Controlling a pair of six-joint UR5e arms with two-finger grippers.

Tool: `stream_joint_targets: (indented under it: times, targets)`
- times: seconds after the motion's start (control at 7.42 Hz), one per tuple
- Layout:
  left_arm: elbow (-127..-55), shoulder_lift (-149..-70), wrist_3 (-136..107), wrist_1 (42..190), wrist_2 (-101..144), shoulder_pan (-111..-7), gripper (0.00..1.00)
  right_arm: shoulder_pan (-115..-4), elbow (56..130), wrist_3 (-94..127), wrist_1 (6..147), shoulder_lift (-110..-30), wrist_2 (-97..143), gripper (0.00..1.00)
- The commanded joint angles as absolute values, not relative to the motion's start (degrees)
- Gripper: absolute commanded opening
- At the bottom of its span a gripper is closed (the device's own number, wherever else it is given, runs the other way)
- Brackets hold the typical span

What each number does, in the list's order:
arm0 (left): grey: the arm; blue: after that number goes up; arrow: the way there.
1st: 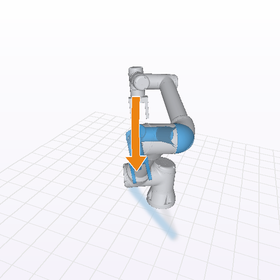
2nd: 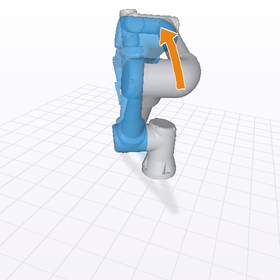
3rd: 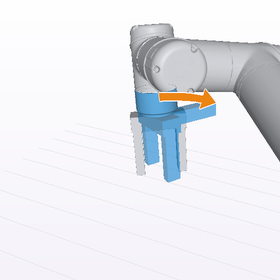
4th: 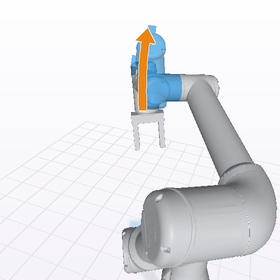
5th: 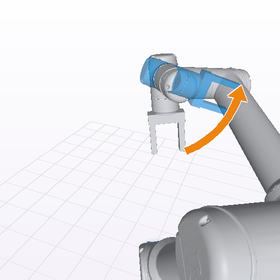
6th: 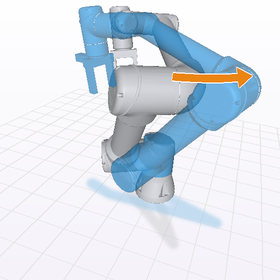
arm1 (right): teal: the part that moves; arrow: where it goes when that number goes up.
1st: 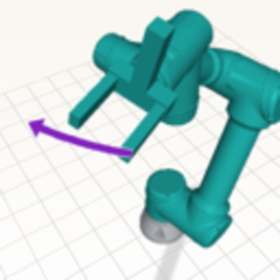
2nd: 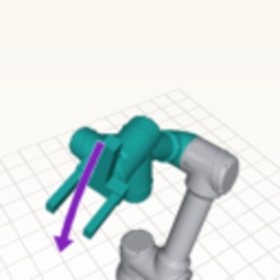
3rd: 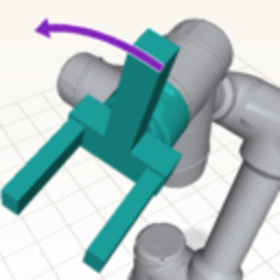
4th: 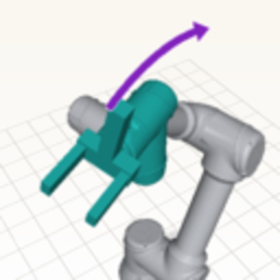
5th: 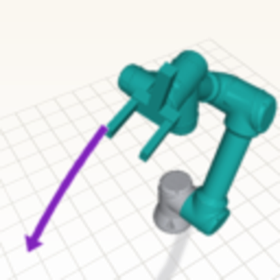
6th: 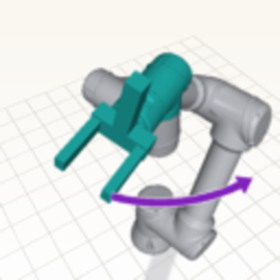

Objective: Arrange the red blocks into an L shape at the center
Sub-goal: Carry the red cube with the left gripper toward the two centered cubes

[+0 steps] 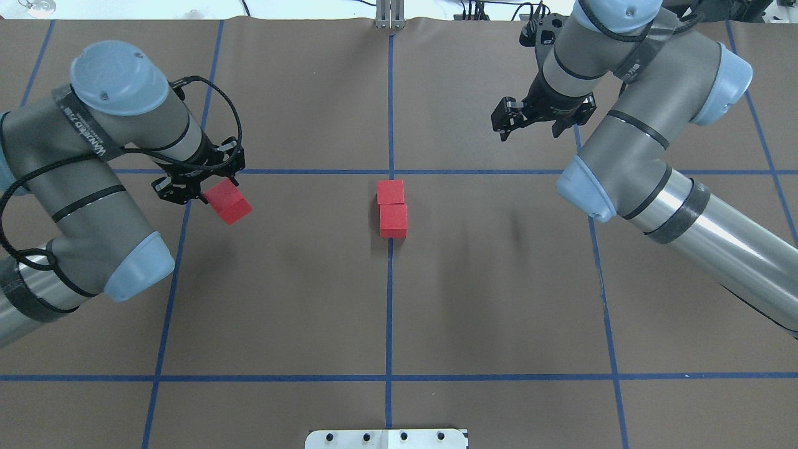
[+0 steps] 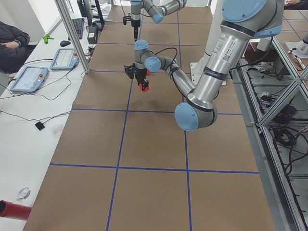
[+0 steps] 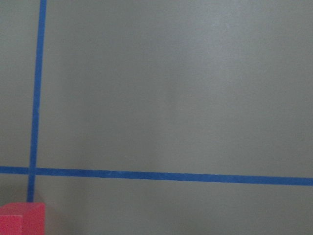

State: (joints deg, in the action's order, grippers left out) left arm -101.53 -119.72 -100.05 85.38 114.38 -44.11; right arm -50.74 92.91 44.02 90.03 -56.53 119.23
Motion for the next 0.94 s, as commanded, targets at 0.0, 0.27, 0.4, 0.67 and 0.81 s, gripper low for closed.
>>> stream_joint_targets:
  times: [0.0, 0.27, 0.4, 0.67, 0.81]
  targets:
    - [-96.0, -126.5, -121.0, 83.6, 114.3, -43.9, 0.0, -51.9, 94.1, 35.9, 88.3, -61.2, 119.2, 0.99]
    - [-86.8, -134.1, -134.4, 83.4, 114.2, -41.4, 0.0, -52.0, 94.2, 35.8, 84.1, -63.9, 120.6, 0.99]
    - [-81.4, -138.3, -138.0, 81.8, 114.3, -41.1, 0.0, -52.0, 94.5, 35.8, 80.5, -66.2, 121.3, 0.99]
    - [-75.3, -142.6, -142.6, 79.6, 114.7, -41.0, 0.0, -52.3, 94.4, 35.9, 77.2, -67.7, 123.7, 0.99]
    - [-73.7, -143.2, -144.0, 79.7, 115.0, -40.9, 0.0, -52.2, 94.2, 36.3, 77.2, -67.8, 123.5, 0.99]
